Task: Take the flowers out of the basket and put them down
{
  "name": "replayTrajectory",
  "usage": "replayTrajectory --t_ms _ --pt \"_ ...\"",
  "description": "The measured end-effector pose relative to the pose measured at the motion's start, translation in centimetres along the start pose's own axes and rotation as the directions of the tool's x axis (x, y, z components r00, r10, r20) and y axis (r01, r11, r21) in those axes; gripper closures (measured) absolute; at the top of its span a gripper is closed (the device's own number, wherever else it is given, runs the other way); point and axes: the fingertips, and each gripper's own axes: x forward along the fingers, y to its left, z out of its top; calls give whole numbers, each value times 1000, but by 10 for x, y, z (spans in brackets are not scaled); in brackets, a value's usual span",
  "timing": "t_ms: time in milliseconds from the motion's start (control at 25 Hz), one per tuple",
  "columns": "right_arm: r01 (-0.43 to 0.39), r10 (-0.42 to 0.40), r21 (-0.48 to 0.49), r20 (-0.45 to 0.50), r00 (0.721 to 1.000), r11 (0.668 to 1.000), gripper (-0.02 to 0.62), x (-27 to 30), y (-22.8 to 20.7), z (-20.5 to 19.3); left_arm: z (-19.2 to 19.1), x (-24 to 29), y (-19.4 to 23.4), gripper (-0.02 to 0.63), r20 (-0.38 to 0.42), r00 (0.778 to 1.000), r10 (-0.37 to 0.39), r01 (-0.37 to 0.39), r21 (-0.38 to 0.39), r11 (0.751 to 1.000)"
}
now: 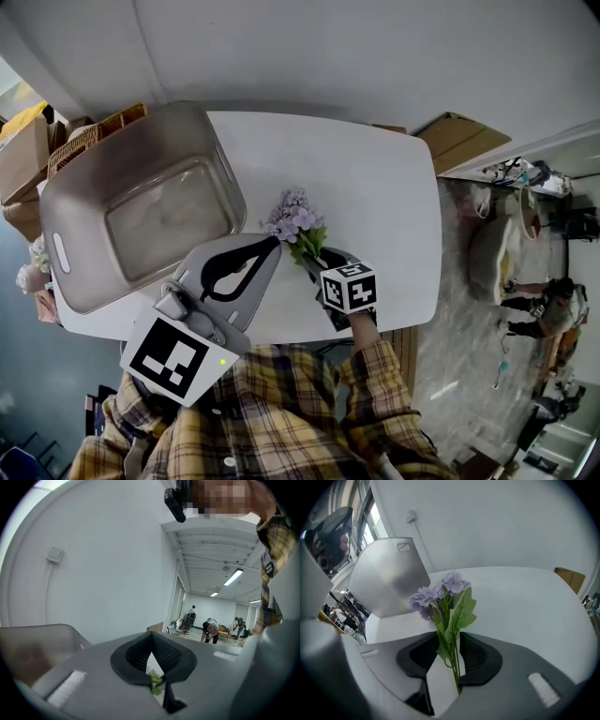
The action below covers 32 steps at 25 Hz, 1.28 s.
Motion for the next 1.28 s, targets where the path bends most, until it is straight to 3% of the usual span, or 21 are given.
replayTrajectory --t_ms 320,560,720,920,1160,1280 --pt "-5 4 17 88 996 1000 446 -37 13 31 9 -6 0 594 33 999 4 -4 -7 1000" --pt "-49 55 -30 249 967 998 451 -83 49 91 19 -19 8 594 75 997 34 -33 -18 999" --pt "-95 128 -107 366 922 990 454 -121 88 139 27 -32 14 594 96 993 75 -73 -21 997" --pt "-150 238 -215 481 844 965 477 -154 145 193 39 -57 30 594 145 980 134 -131 -28 991" --pt "-227 381 -336 521 764 914 486 -168 219 228 37 -96 58 594 153 954 257 -253 -45 966" --pt "-264 433 -369 518 738 891 510 -166 247 233 34 -112 66 594 153 942 299 -293 -60 954"
